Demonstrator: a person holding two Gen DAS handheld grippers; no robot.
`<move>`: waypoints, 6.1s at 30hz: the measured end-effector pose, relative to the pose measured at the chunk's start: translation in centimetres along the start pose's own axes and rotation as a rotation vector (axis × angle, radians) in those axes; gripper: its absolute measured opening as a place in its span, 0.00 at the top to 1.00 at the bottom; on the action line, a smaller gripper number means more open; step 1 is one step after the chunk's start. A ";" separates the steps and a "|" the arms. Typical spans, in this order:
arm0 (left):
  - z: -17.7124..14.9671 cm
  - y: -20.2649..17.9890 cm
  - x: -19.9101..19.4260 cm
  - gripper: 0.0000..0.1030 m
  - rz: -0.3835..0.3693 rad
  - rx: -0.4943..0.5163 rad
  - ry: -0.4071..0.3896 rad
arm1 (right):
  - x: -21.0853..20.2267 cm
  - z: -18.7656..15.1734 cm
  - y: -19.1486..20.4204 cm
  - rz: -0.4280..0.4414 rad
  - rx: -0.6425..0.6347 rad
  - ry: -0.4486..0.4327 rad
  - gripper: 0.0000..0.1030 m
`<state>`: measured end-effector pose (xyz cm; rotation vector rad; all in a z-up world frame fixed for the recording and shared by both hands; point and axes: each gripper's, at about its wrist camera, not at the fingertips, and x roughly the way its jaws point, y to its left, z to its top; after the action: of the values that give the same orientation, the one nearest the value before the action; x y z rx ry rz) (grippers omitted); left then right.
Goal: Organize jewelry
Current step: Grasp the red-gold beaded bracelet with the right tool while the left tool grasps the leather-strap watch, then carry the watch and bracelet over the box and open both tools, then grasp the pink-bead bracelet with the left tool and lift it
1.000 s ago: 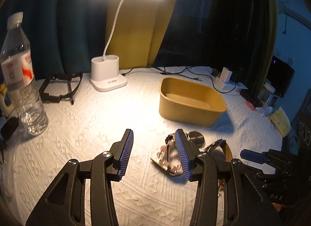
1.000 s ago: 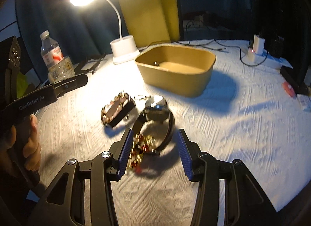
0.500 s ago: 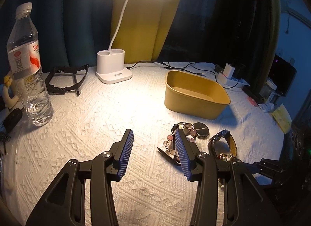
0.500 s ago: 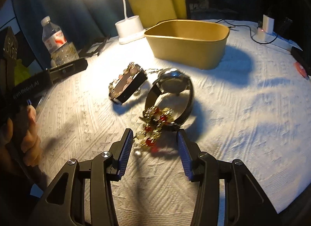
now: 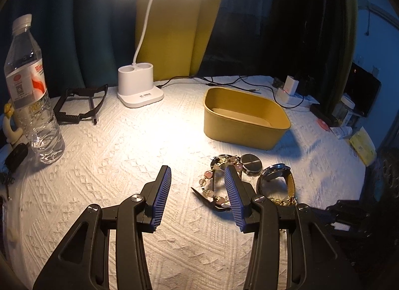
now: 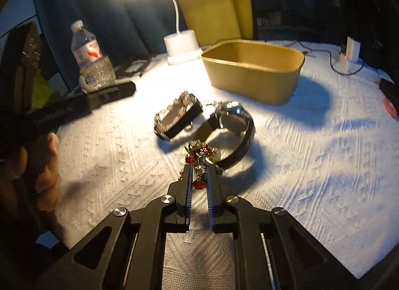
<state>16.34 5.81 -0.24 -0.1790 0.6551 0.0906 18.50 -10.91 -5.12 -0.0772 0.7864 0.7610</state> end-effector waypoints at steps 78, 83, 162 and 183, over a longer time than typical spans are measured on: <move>9.3 -6.8 11.6 0.94 -0.074 0.145 0.043 | 0.2 12.1 -10.0 -0.053 0.001 -0.269 0.89; 9.7 -5.9 12.7 0.92 -0.100 0.108 0.062 | 1.9 13.1 -9.6 -0.055 -0.002 -0.235 0.89; 0.4 6.1 0.3 0.74 -0.001 -0.122 0.015 | 6.1 6.8 2.8 -0.120 -0.235 -0.025 0.99; 0.1 0.4 7.0 0.67 -0.122 -0.011 0.188 | 4.1 5.2 -2.2 -0.105 -0.068 -0.016 0.99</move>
<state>21.82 6.37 -4.52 -0.2399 0.8290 -0.0407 24.99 -8.34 -4.58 -0.1721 0.7356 0.6883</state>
